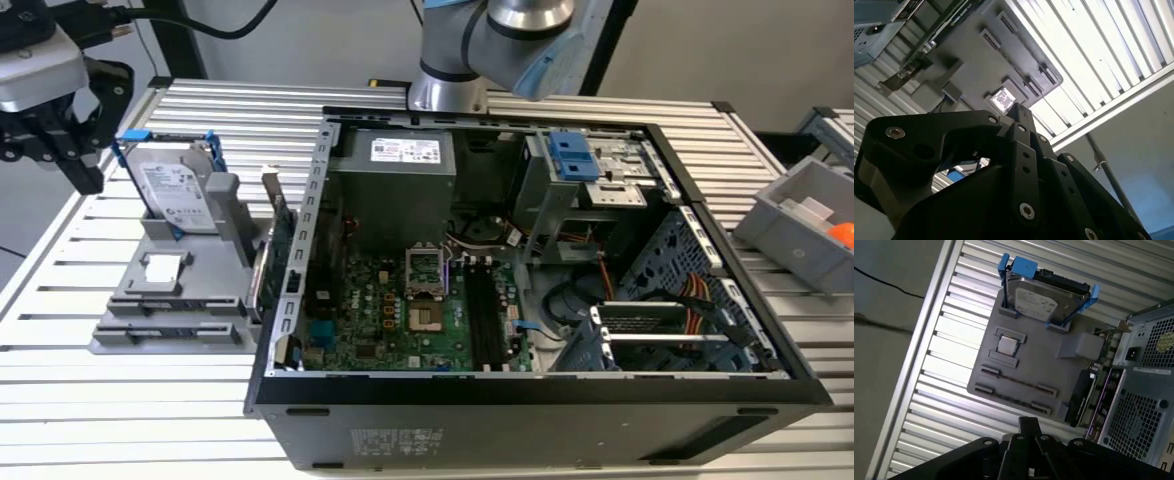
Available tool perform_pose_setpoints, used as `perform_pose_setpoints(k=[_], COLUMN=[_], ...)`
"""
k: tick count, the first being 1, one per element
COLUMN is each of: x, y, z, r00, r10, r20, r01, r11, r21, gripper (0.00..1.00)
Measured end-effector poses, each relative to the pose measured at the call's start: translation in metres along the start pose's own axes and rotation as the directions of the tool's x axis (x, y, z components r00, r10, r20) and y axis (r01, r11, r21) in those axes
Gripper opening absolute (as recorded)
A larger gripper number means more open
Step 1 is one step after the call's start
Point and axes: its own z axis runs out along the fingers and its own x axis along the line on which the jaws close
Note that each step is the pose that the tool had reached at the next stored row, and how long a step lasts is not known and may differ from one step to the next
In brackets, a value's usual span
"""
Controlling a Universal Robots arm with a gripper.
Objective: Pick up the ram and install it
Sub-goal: 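Pick up the ram and move it above insertion slot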
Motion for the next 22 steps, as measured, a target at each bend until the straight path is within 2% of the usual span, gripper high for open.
perform_pose_setpoints(k=[3,6,11,17,22], x=[0.0000,0.0000,0.0000,0.0001,0.0001], y=[0.0000,0.0000,0.0000,0.0000,0.0000], z=[0.0000,0.0000,0.0000,0.0000,-0.0001], r00=[0.9992,0.9968,0.9891,0.9738,0.9559], r10=[-0.040,-0.079,-0.147,-0.227,-0.293], r20=[-0.0020,-0.0038,-0.0069,-0.0108,-0.0137], r01=[0.040,0.079,0.147,0.227,0.293], r11=[0.9992,0.9968,0.9891,0.9738,0.9560], r21=[-0.0005,-0.0012,-0.0024,-0.0039,-0.0056], gripper=[0.00,0.00,0.00,0.00,0.00])
